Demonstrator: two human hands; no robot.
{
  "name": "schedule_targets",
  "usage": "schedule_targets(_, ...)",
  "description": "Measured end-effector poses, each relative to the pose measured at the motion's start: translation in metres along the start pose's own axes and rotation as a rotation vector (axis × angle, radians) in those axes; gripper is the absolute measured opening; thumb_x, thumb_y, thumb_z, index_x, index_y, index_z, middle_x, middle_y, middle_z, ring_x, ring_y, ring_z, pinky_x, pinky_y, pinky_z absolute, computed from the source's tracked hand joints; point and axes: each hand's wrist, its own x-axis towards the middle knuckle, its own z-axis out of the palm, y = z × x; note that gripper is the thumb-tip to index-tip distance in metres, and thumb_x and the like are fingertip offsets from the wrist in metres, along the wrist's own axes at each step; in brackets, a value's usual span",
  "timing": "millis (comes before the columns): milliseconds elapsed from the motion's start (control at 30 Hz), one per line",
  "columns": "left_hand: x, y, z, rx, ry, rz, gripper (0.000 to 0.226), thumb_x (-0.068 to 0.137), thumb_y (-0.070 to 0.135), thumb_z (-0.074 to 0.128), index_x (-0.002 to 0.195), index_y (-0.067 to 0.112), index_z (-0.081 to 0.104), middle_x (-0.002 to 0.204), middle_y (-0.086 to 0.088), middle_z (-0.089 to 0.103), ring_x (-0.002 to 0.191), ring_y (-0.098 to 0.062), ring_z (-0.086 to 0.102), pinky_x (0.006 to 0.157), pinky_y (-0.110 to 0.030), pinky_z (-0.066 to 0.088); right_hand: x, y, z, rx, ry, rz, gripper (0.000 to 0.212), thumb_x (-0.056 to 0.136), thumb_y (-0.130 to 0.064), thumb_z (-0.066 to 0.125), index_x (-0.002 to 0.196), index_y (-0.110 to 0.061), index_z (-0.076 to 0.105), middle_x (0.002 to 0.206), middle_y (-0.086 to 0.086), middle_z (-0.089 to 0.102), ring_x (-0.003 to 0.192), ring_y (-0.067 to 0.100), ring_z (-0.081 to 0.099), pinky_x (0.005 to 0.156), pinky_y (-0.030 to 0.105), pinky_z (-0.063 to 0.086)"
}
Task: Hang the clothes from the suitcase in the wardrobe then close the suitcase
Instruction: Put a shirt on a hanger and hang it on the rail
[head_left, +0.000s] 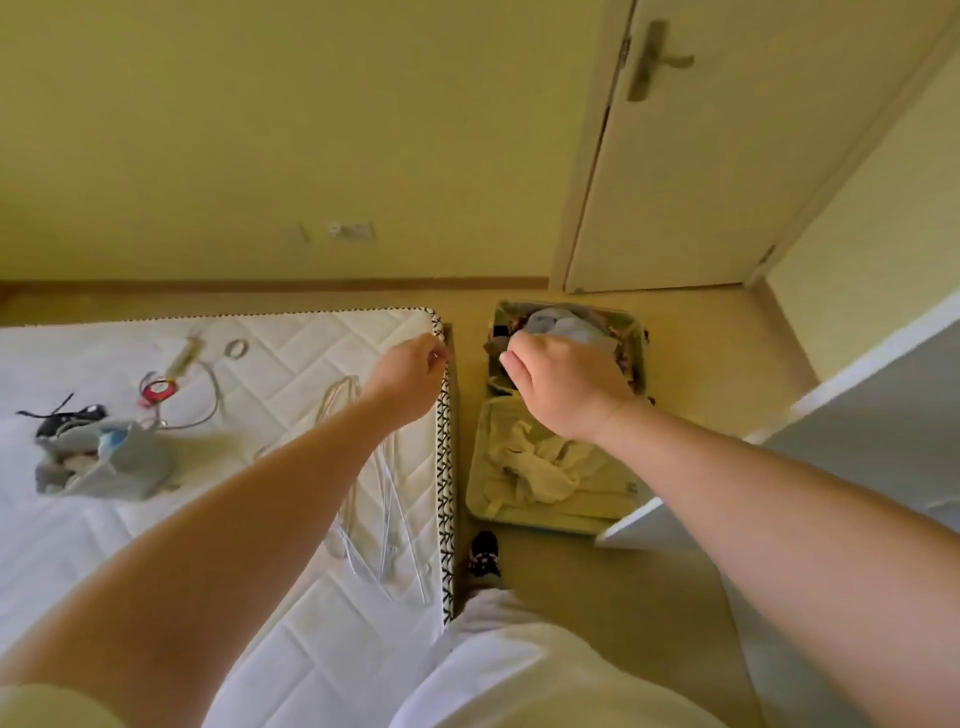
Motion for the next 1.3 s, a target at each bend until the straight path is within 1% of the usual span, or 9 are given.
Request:
schedule_targets(100,0.034,-0.083,0.008,0.066,-0.074,-0.254,0.026,0.1,0.017,0.042,0.113,0.02,0.065,0.102,0.001,0.065,0.076,-0.014,0.06,0.057,-0.027,0.045,0.059,0.0,0.054,0.037,-0.176,-0.01,0.033,0.108,-0.038,0.026,0.098,-0.016,0.048,0.084,0.004,0.061,0.068,0.031,0.057,0.053,0.037,0.043)
schedule_targets(233,0.066,-0.172,0.036,0.206,-0.284,-0.485,0.03,0.098,0.014,0.043,0.116,0.01,0.066,0.111,-0.013,0.069,0.1,-0.032,0.065,0.08,-0.036,0.054,0.121,-0.003,0.125,0.055,-0.413,0.003,0.025,0.109,-0.035,0.023,0.093,-0.021,0.036,0.086,0.002,0.056,0.068,0.029,0.053,0.056,0.037,0.041)
schedule_targets(433,0.073,-0.258,0.1,0.279,-0.606,-0.659,0.03,0.1,0.02,0.046,0.114,0.003,0.067,0.115,-0.016,0.068,0.106,-0.034,0.065,0.077,-0.033,0.046,0.168,-0.017,0.223,0.08,-0.696,0.02,0.012,0.103,-0.01,0.035,0.094,-0.017,0.037,0.087,0.0,0.048,0.066,0.021,0.049,0.053,0.035,0.038)
schedule_targets(500,0.07,-0.276,0.117,0.282,-0.636,-0.683,0.032,0.1,0.025,0.046,0.114,0.004,0.067,0.115,-0.015,0.068,0.105,-0.033,0.065,0.078,-0.034,0.048,0.173,-0.022,0.249,0.096,-0.782,0.047,0.021,0.091,0.004,0.037,0.101,-0.014,0.042,0.09,0.003,0.048,0.072,0.024,0.052,0.052,0.033,0.035)
schedule_targets(633,0.072,-0.308,0.17,0.24,-0.687,-0.711,0.037,0.103,0.03,0.043,0.115,0.004,0.066,0.113,-0.015,0.067,0.105,-0.034,0.064,0.077,-0.032,0.044,0.161,-0.028,0.331,0.171,-0.923,0.162,0.038,0.085,0.005,0.041,0.118,-0.012,0.05,0.106,0.007,0.053,0.086,0.028,0.055,0.063,0.035,0.041)
schedule_targets(833,0.07,-0.34,0.242,0.172,-0.396,-0.81,0.044,0.102,0.045,0.032,0.114,0.012,0.058,0.11,-0.008,0.062,0.096,-0.032,0.063,0.085,-0.045,0.055,0.098,-0.032,0.447,0.255,-1.173,0.305,0.021,0.092,0.002,0.048,0.107,-0.009,0.058,0.077,0.002,0.041,0.083,0.029,0.052,0.066,0.032,0.041)
schedule_targets(1000,0.075,-0.351,0.272,0.243,-0.232,-0.845,0.032,0.104,0.04,0.034,0.1,0.016,0.054,0.087,-0.002,0.062,0.076,-0.025,0.061,0.064,-0.036,0.05,0.054,-0.053,0.512,0.424,-1.254,0.382,0.027,0.099,-0.002,0.047,0.126,-0.002,0.053,0.123,0.014,0.058,0.111,0.031,0.06,0.077,0.03,0.044)
schedule_targets(1167,0.078,-0.347,0.272,0.206,-0.117,-0.931,0.013,0.101,0.024,0.043,0.096,0.016,0.052,0.081,0.0,0.06,0.073,-0.023,0.058,0.059,-0.031,0.041,0.049,-0.073,0.543,0.547,-1.184,0.514,0.025,0.103,-0.012,0.045,0.126,-0.004,0.047,0.126,0.017,0.057,0.113,0.033,0.06,0.085,0.036,0.048)
schedule_targets(1300,0.086,-0.33,0.255,0.272,-0.039,-0.872,0.009,0.101,0.017,0.042,0.097,0.013,0.049,0.077,0.001,0.053,0.07,-0.022,0.053,0.048,-0.027,0.027,0.053,-0.075,0.54,0.659,-1.142,0.506,0.028,0.103,-0.009,0.04,0.131,-0.005,0.041,0.117,0.017,0.061,0.105,0.034,0.063,0.076,0.036,0.048)
